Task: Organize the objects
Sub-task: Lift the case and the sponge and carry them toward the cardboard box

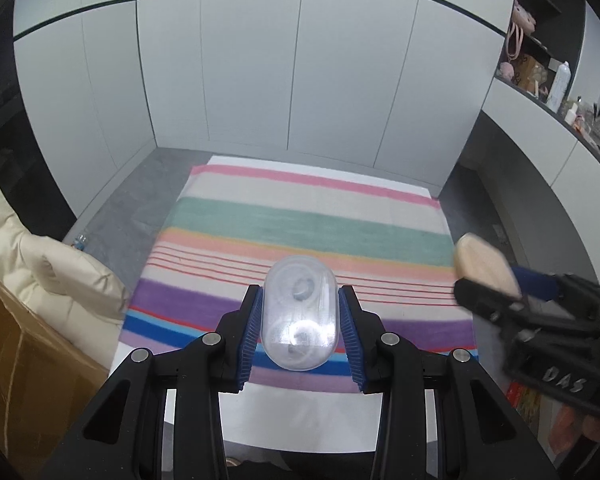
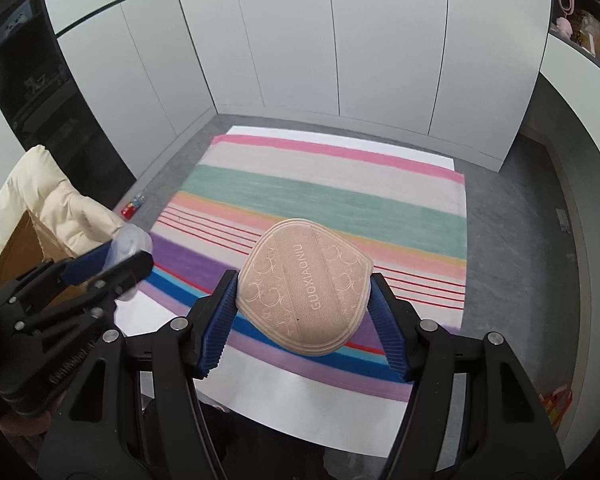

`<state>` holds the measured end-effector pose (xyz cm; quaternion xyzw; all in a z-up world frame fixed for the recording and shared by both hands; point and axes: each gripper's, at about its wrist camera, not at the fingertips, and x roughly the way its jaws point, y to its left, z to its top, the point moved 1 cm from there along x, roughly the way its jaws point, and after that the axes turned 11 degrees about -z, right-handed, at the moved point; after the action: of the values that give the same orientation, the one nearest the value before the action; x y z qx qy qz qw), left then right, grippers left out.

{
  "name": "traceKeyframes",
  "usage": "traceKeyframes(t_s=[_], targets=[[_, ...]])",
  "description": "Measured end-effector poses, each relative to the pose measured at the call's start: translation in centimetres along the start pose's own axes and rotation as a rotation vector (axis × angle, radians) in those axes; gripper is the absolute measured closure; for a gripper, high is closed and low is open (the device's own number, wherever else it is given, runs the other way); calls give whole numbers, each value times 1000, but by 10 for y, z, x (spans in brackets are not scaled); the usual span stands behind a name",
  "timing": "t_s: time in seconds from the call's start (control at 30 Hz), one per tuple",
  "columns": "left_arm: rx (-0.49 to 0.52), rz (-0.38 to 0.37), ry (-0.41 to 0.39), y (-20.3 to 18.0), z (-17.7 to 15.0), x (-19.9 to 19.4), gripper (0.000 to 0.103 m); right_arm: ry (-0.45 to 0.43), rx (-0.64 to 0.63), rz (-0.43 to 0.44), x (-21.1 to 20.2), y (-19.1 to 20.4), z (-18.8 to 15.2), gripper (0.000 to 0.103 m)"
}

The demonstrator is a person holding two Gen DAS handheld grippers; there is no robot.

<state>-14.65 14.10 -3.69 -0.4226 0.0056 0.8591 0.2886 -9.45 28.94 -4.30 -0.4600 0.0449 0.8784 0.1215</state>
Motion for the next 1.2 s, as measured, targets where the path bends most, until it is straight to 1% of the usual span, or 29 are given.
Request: traceKeyframes(t_s=[0.1, 0.27, 0.37, 0.53, 0.7, 0.87, 1.0, 1.07, 1.2], targets=[[15, 23, -20, 7, 0, -6, 64, -16, -1, -9, 4, 5, 4, 36], [-58, 24, -6, 33, -6, -7, 64, -22, -16, 6, 17, 20, 17, 36], [-59, 53, -19, 44, -9, -13, 64, -29, -28, 15, 19, 32, 24, 36], [-101, 75, -31, 66, -14, -23, 64, -50, -83, 35, 21, 63, 30, 36], [-123, 100, -57, 81, -17, -36, 64, -57, -115, 80, 20, 91, 32, 36], [-143, 119, -81, 95, -25, -50, 64, -84, -147, 117, 13, 117, 34, 36], [-146, 159, -89, 109, -27, -55, 64, -87, -152, 174, 10, 134, 39, 36], [-170, 166, -103, 118, -28, -63, 64, -100, -181, 171, 8, 146, 41, 36], [-206, 199, -138, 133, -33, -82, 64, -120, -233, 190, 1, 168, 42, 36]])
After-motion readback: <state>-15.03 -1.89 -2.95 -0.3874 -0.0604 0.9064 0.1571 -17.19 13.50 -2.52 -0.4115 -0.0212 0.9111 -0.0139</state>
